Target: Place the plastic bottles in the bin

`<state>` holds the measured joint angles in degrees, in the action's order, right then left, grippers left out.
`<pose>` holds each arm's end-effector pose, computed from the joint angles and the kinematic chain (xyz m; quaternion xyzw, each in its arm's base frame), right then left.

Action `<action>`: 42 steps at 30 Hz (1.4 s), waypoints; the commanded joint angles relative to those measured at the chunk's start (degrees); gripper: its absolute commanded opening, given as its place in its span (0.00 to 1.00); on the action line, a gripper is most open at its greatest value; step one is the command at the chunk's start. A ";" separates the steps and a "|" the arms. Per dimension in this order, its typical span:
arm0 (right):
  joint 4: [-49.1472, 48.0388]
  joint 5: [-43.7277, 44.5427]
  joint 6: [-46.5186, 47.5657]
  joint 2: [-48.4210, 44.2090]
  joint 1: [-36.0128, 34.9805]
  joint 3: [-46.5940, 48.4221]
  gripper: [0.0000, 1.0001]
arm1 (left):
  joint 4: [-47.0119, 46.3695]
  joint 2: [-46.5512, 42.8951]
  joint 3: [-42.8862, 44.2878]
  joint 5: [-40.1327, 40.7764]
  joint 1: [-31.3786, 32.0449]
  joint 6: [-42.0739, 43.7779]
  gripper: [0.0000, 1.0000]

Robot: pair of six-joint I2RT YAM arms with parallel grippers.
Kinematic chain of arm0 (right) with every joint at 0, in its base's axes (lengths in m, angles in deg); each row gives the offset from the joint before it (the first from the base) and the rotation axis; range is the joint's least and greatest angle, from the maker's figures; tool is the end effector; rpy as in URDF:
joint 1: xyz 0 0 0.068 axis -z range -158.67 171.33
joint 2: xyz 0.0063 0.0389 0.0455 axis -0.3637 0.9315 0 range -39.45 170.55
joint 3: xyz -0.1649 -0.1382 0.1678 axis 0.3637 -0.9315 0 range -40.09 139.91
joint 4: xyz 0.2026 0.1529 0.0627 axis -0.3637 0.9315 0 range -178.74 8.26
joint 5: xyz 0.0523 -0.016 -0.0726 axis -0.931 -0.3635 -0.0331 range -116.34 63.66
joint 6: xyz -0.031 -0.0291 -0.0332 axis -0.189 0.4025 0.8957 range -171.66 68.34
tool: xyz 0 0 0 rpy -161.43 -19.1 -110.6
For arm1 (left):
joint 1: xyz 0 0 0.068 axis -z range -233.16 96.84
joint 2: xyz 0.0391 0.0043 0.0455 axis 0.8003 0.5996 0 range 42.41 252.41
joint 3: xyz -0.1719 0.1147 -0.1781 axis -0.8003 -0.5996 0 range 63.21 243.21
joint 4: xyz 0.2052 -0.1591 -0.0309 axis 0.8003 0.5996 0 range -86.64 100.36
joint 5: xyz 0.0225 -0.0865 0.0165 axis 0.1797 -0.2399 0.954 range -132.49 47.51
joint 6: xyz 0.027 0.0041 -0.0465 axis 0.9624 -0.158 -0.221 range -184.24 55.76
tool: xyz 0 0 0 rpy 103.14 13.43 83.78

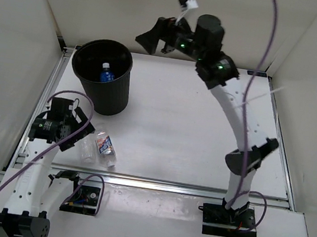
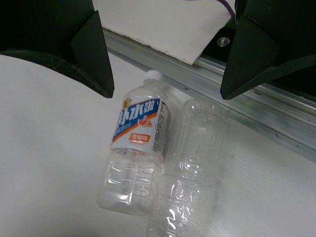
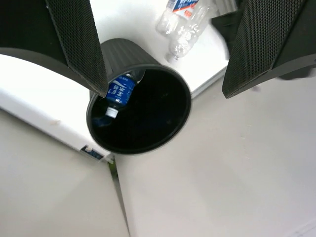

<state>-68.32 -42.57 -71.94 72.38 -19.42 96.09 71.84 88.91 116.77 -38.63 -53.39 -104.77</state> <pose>0.3152 0.2847 0.5216 -0.2216 0.6465 0.4504 0.5745 0.1264 0.0030 0.2985 -0.3451 0.9050 -0.0544 0.2428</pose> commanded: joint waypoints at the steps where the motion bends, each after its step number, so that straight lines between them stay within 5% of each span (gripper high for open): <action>1: 6.71 -1.08 2.08 -5.74 0.59 -2.49 1.00 | -8.18 -1.06 -5.21 -1.05 0.23 -0.77 1.00; 8: 11.30 -1.61 0.85 -10.93 2.26 -5.84 1.00 | -14.26 1.05 -13.56 -2.72 0.23 -2.79 1.00; 22: 16.66 -3.89 -0.73 -18.05 4.01 -10.58 1.00 | -19.61 15.28 -17.52 6.34 0.23 -11.84 0.99; 25: 17.19 -4.95 -0.73 -18.67 5.15 -11.81 1.00 | -20.85 16.60 -19.36 5.63 0.23 -12.46 0.89; 29: 18.94 -6.70 -0.73 -19.19 6.74 -12.34 1.00 | -21.38 15.29 -20.07 5.63 0.23 -12.99 0.61; 30: 18.95 -7.23 -0.73 -19.19 7.52 -12.34 1.00 | -18.68 14.76 -17.72 5.63 0.23 -12.99 0.53; 34: 20.18 -8.56 -1.26 -21.47 9.11 -15.67 1.00 | -8.74 12.75 -6.39 8.44 0.23 -14.05 0.53; 37: 20.71 -9.87 -1.26 -24.37 9.72 -21.56 1.00 | -1.55 11.95 9.76 11.60 0.23 -14.05 0.53; 42: 20.71 -11.72 -3.01 -27.54 10.25 -27.45 1.00 | -3.44 16.50 37.43 12.75 0.23 -8.79 0.50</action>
<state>-47.12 -51.31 -73.82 47.37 -9.48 69.75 67.04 104.52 143.20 -28.78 -53.39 -116.90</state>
